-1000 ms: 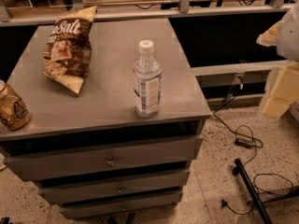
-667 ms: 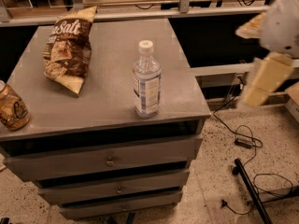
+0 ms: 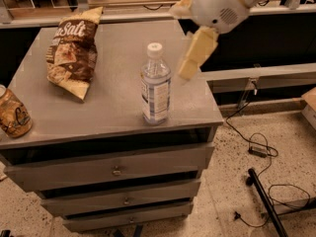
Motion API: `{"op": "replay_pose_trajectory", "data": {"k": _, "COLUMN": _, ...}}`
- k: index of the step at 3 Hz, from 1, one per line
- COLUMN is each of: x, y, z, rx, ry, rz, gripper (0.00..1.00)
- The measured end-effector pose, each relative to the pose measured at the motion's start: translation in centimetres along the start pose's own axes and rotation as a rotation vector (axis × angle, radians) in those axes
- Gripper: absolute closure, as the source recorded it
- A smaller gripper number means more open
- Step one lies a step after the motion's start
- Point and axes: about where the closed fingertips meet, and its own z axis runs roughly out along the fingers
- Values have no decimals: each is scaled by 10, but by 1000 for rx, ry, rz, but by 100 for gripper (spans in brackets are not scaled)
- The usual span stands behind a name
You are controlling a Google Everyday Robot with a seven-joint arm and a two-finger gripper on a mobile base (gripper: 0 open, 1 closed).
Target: Pick blue plastic bottle
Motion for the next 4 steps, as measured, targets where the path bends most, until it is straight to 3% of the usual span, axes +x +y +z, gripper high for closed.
{"op": "replay_pose_trajectory", "data": {"k": 1, "x": -26, "y": -12, "z": 43, "rx": -104, "ry": -71, "rz": -25, "gripper": 0}}
{"op": "replay_pose_trajectory", "data": {"k": 3, "x": -25, "y": -3, "z": 45, "rx": -126, "ry": -86, "rz": -22, "gripper": 0}}
{"op": "replay_pose_trajectory", "data": {"k": 4, "x": -15, "y": 22, "z": 51, "rx": -195, "ry": -112, "rz": -7, "gripper": 0}}
